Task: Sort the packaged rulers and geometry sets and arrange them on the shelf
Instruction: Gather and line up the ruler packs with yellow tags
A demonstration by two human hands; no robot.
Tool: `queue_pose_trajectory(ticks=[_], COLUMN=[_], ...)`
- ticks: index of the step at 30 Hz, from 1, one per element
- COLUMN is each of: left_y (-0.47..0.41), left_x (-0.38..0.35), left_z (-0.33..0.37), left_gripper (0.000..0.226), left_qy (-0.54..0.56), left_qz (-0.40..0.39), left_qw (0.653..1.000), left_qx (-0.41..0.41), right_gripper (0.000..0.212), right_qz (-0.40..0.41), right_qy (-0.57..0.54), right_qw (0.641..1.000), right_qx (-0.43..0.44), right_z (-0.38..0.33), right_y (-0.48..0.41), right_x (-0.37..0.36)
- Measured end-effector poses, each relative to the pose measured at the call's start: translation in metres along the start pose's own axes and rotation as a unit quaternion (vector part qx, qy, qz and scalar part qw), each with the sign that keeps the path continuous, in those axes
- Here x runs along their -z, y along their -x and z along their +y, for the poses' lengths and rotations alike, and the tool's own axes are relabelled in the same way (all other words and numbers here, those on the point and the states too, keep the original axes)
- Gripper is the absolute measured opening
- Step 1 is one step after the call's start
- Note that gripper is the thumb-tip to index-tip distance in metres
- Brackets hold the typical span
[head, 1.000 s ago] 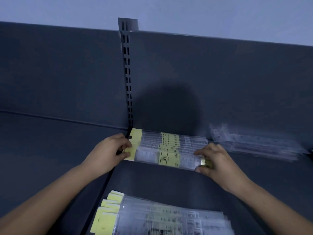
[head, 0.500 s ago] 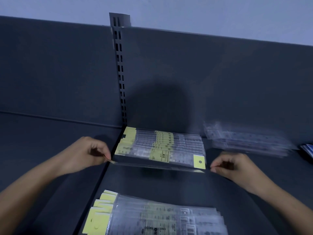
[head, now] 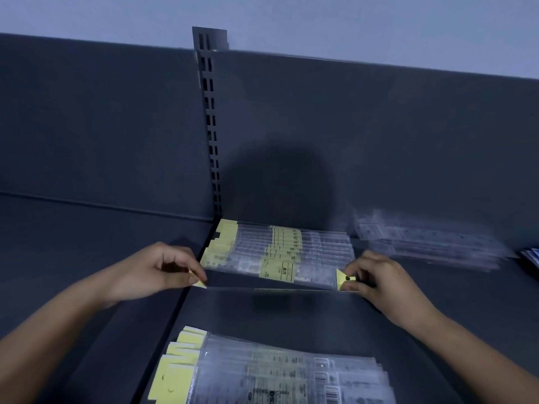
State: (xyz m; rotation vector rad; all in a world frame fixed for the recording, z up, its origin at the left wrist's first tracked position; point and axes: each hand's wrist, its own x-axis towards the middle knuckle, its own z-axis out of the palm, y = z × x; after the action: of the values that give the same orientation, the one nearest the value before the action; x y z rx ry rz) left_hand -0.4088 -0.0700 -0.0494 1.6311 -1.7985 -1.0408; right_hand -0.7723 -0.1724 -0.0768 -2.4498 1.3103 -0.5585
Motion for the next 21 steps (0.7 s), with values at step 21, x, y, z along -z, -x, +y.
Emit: queue_pose_trajectory(ticks=[21], left_y=[-0.049], left_x=[-0.024], left_z=[0.023], left_gripper=[0.008], left_qy=[0.168], left_qz=[0.161], left_qw=[0.944], left_qx=[0.236], right_gripper=[0.016], right_qz=[0.275], right_qy=[-0.575], right_qw=[0.769], right_qx=[0.049], right_z=[-0.100], right_y=[-0.026], right_x=[0.104])
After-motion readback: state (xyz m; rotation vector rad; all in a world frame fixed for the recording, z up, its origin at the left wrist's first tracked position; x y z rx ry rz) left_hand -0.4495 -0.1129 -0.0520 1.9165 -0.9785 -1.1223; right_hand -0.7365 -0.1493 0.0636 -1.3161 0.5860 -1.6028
